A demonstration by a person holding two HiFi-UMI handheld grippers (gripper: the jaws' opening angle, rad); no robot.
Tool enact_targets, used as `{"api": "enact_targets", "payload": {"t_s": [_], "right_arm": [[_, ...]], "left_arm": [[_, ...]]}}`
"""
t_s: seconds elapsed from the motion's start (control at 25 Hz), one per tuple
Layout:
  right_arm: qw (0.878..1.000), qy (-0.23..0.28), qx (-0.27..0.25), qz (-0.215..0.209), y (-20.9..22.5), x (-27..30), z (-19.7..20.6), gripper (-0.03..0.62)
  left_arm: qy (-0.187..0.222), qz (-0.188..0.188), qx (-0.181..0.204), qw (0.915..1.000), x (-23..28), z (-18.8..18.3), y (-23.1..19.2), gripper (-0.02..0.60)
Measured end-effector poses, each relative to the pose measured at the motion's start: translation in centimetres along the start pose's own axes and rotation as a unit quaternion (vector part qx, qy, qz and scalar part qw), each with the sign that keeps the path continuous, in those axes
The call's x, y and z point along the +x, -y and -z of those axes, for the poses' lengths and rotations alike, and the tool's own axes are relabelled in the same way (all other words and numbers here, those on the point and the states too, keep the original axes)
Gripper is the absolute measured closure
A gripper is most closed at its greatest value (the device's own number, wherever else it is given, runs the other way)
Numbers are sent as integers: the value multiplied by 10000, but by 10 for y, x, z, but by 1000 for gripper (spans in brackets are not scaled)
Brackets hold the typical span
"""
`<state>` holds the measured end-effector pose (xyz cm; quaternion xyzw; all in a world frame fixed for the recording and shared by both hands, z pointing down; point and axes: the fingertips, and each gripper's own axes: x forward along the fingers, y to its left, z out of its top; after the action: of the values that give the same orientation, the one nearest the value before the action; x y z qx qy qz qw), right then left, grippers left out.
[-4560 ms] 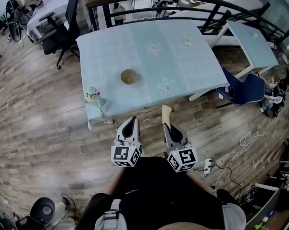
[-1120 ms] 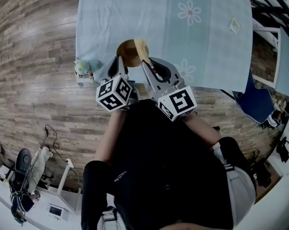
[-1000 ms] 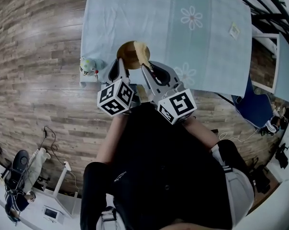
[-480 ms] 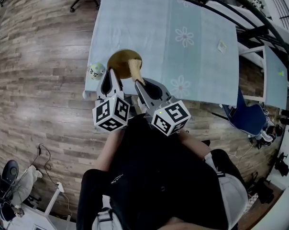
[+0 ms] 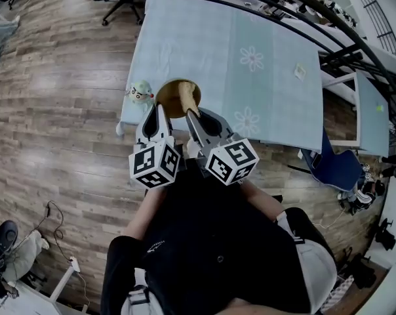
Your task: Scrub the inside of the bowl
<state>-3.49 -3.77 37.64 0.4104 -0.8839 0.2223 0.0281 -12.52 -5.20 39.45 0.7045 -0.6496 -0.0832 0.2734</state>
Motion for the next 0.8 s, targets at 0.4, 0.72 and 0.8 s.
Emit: {"api": "enact_targets", "payload": {"t_s": [0.4, 0.72, 0.8], "right_arm": [[9955, -116, -759, -554, -33, 5, -9, 551], [9731, -823, -1631, -1402, -55, 3, 15, 551], [9613, -1055, -1973, -1610, -61, -1, 22, 551]], "left_arm": [[13, -63, 289, 9996, -17, -6, 2, 555], [-175, -130, 416, 9989, -18, 7, 2, 557], [-207, -155, 413, 9988, -19, 7, -2, 557]]}}
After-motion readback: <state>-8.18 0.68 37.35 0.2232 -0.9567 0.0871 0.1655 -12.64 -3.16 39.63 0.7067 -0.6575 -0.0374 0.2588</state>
